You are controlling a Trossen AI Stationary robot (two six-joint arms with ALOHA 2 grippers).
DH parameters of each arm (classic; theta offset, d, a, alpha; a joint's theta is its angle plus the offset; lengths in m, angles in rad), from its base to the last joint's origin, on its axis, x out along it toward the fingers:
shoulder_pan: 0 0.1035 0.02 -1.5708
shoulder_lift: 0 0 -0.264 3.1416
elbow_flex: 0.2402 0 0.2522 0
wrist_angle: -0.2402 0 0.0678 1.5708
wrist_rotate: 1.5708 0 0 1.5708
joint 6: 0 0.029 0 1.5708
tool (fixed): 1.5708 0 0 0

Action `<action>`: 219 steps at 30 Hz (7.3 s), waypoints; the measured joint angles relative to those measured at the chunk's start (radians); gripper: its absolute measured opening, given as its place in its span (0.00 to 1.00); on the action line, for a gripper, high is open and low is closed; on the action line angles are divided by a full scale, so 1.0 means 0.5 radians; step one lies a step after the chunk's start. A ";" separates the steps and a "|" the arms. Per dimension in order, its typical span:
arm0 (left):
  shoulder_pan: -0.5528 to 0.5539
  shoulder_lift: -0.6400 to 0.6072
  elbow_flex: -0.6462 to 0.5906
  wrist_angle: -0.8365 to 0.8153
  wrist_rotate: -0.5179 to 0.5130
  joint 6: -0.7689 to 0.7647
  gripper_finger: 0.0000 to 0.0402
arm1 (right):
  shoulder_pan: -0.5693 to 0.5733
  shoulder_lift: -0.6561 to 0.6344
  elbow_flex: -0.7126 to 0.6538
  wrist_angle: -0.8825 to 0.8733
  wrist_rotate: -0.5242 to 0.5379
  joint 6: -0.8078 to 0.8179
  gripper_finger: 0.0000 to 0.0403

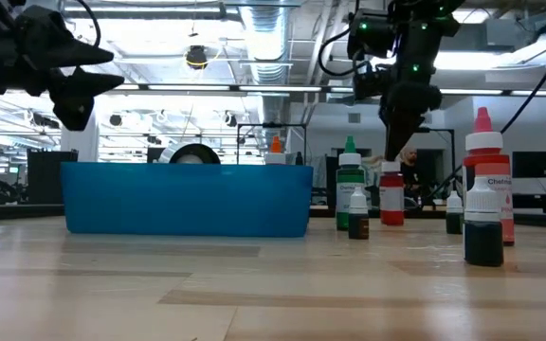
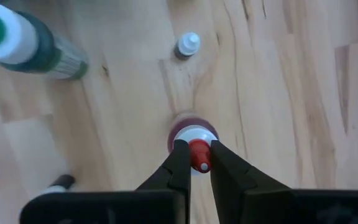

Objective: Pick & Place food coloring
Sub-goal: Put the large red food coloring bottle into the bin

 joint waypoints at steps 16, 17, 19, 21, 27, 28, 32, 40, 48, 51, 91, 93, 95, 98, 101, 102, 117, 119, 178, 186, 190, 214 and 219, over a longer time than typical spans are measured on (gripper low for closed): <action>0.001 0.001 0.000 0.200 -0.069 0.085 0.40 | 0.041 -0.056 0.558 -0.401 -0.240 -0.003 0.07; 0.001 0.000 0.000 0.200 -0.069 0.079 0.40 | 0.060 -0.056 0.606 -0.401 -0.240 -0.002 0.07; 0.001 0.000 0.004 0.198 -0.081 0.071 0.40 | 0.097 -0.056 0.700 -0.408 -0.254 0.008 0.07; 0.001 0.002 0.026 0.184 -0.087 0.088 0.40 | 0.129 -0.056 0.798 -0.413 -0.285 0.030 0.07; 0.001 0.090 0.181 0.181 -0.129 0.196 0.40 | 0.241 -0.056 1.018 -0.408 -0.288 0.072 0.07; 0.001 0.128 0.214 0.182 -0.139 0.210 0.40 | 0.259 -0.056 1.044 -0.401 -0.288 0.084 0.06; 0.001 0.353 0.383 0.178 -0.158 0.253 0.40 | 0.333 -0.056 1.105 -0.366 -0.287 0.125 0.07; 0.005 0.990 0.906 -0.057 -0.223 0.268 0.40 | 0.477 -0.045 1.117 -0.168 -0.286 0.186 0.07; 0.092 1.526 1.524 -0.506 -0.158 0.266 0.40 | 0.586 -0.045 1.117 0.092 -0.285 0.238 0.07; 0.115 1.677 1.726 -0.629 -0.151 0.265 0.40 | 0.612 -0.016 1.119 0.136 -0.285 0.242 0.06; 0.232 2.216 2.210 -1.166 0.367 0.000 0.40 | 0.620 0.466 1.116 0.661 -0.433 0.214 0.08; 0.246 2.216 2.210 -1.181 0.367 0.001 0.40 | 0.620 0.466 1.116 0.662 -0.432 0.221 0.08; 0.258 2.216 2.210 -1.202 0.365 0.001 0.40 | 0.620 0.467 1.116 0.663 -0.432 0.222 0.07; 0.262 2.216 2.210 -1.205 0.346 0.002 0.40 | 0.623 0.467 1.116 0.668 -0.440 0.221 0.06; 0.262 2.213 2.210 -1.227 0.295 0.000 0.40 | 0.624 0.467 1.116 0.681 -0.456 0.222 0.08; 0.262 2.213 2.209 -1.230 0.293 0.001 0.40 | 0.624 0.466 1.116 0.688 -0.457 0.222 0.08; 0.334 2.219 2.209 -1.234 0.329 -0.001 0.40 | 0.623 0.465 1.116 0.674 -0.440 0.210 0.07; 0.338 2.225 2.208 -1.225 0.334 -0.001 0.40 | 0.623 0.465 1.116 0.673 -0.440 0.205 0.06; 0.391 2.282 2.206 -1.098 0.469 0.107 0.26 | 0.622 0.464 1.116 0.734 -0.443 0.224 0.10; 0.391 2.283 2.206 -1.103 0.457 0.103 0.26 | 0.621 0.464 1.116 0.728 -0.437 0.222 0.12; 0.393 2.283 2.206 -1.107 0.444 0.101 0.26 | 0.605 0.464 1.116 0.724 -0.442 0.222 0.13; 0.392 2.284 2.208 -1.156 0.422 0.100 0.26 | 0.604 0.465 1.117 0.685 -0.449 0.206 0.20; 0.392 2.284 2.208 -1.158 0.416 0.091 0.26 | 0.605 0.464 1.117 0.683 -0.449 0.206 0.27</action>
